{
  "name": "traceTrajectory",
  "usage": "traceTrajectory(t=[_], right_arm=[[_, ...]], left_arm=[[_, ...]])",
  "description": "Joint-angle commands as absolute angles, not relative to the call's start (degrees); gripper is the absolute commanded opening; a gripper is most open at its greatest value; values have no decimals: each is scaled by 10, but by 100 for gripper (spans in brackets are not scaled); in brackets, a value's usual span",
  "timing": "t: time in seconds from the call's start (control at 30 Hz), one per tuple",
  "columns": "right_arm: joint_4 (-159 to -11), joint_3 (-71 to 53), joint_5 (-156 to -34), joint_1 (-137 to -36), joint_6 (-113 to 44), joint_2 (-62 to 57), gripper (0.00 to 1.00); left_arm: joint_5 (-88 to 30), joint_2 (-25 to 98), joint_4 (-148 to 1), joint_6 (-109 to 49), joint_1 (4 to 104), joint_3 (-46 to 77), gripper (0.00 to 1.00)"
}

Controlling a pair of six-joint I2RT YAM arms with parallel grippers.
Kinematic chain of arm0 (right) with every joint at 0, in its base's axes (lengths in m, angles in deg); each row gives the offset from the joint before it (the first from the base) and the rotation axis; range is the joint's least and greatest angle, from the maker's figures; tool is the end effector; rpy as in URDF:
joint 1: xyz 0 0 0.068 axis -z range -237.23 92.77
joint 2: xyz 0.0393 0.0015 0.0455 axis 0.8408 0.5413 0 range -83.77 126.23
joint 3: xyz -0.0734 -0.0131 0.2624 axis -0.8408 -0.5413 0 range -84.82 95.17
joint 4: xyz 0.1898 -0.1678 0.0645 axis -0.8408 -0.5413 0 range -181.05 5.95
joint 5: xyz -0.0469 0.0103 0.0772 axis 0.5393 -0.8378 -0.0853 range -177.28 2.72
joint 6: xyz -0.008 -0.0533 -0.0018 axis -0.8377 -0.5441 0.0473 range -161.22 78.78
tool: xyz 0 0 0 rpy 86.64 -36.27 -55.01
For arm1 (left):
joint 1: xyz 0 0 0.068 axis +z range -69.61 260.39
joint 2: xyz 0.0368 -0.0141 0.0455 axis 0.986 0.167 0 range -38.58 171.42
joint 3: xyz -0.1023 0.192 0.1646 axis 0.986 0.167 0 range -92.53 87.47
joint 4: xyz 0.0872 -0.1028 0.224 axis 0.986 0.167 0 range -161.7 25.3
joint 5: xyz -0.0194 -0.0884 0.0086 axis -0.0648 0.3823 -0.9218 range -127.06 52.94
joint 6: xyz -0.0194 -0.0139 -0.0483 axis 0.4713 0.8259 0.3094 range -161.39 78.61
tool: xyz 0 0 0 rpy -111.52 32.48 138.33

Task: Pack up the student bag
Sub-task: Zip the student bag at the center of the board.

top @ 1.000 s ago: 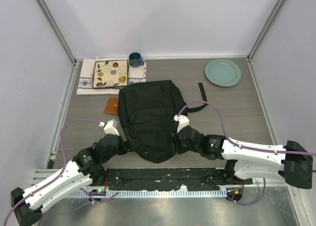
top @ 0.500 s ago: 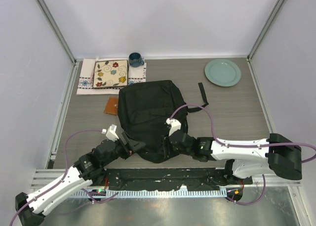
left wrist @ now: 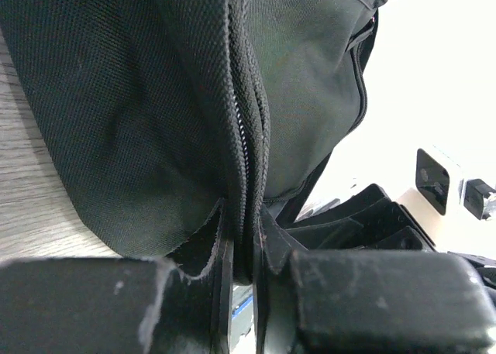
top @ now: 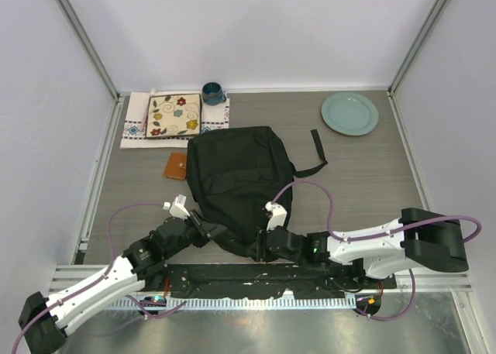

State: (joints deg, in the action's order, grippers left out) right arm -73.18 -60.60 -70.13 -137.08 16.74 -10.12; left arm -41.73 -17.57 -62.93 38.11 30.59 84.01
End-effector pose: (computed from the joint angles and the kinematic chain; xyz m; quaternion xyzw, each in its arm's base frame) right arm 0.0518 0.2295 0.1524 -0.1057 0.8869 0.3521 0.2798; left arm 0.0819 -0.0923 0.1429 -0.2384 0.8150 -0.4615 0.2569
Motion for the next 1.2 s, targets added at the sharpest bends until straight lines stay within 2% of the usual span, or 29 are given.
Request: traceTrajectory(t=[0.0,0.07,0.17,0.23,0.33,0.4,0.43,0.47,0.53,0.7,0.73,0.93,1.03,1.17], right_arm=[[-689,-610,-672,-1385,176,-80,36],[-688,-601,-658,-1402,163,-77,27],[-688,-582,-660,-1416,133,-65,20],[-681,-571,-671,-1424,115,-48,10],[-687,-560,-665,-1431,123,-27,13],[-681,-563,-664,-1431,134,-24,17],[-677,-565,-661,-1431,142,-25,21],[-676,-569,-657,-1431,149,-36,26],[-669,-584,-641,-1431,171,-54,38],[-630,-656,-584,-1431,243,-169,46],[-620,-670,-566,-1431,253,-189,50],[-637,-724,-493,-1431,302,-327,53],[-651,-723,-461,-1432,300,-359,54],[-648,-715,-438,-1426,308,-338,59]], left_arm=[[-399,-143,-697,375,303,884,1],[-398,-133,-704,377,303,888,24],[-394,-127,-709,377,302,887,46],[-391,-127,-713,379,302,887,62],[-387,-132,-714,376,302,888,57],[-388,-138,-714,374,302,891,41],[-389,-141,-715,374,302,892,23],[-391,-143,-714,374,302,895,13],[-393,-152,-713,374,302,902,0],[-400,-170,-714,350,300,908,0],[-401,-177,-714,338,301,907,0],[-422,-191,-734,303,298,908,0],[-429,-192,-742,293,295,909,0],[-436,-189,-755,288,292,909,0]])
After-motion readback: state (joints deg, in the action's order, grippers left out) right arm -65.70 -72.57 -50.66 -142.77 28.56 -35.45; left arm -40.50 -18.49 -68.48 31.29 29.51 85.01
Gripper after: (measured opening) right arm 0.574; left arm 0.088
